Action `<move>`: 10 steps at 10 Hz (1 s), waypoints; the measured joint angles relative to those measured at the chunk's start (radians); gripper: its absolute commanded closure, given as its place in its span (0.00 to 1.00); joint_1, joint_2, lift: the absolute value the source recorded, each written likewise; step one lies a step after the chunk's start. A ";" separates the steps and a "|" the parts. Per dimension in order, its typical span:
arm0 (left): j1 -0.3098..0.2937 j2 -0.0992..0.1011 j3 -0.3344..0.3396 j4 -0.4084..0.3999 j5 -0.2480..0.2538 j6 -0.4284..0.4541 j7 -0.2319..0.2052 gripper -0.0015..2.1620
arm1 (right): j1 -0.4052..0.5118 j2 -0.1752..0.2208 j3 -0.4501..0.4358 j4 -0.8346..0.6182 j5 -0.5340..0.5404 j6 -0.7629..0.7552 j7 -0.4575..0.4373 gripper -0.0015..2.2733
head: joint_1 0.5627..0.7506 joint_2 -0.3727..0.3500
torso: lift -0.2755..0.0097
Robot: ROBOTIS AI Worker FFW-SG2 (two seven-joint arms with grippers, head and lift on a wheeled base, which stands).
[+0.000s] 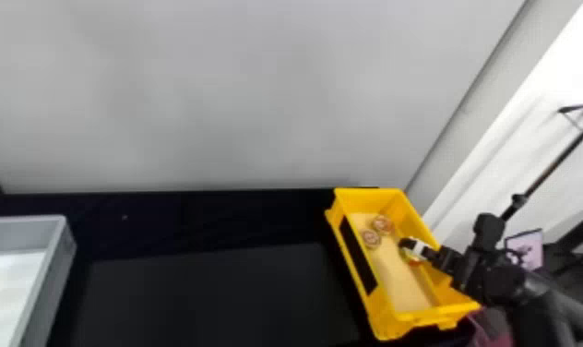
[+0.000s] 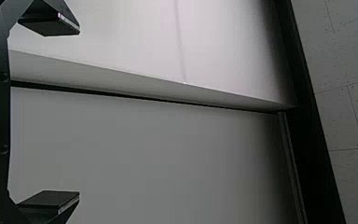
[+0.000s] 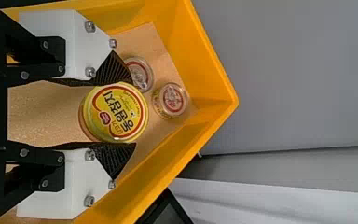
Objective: Pick up the round yellow can and place it in the yellow rectangular box
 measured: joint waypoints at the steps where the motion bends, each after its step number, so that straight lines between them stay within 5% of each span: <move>1: -0.002 0.000 -0.003 0.003 0.001 -0.002 0.000 0.02 | -0.017 -0.004 0.013 0.046 0.000 -0.003 0.003 0.31 | 0.98 0.03 | 0.96; 10: -0.011 -0.003 -0.021 0.027 0.004 -0.021 -0.003 0.02 | -0.050 -0.025 0.082 0.188 -0.003 0.003 0.006 0.31 | 0.98 0.03 | 0.96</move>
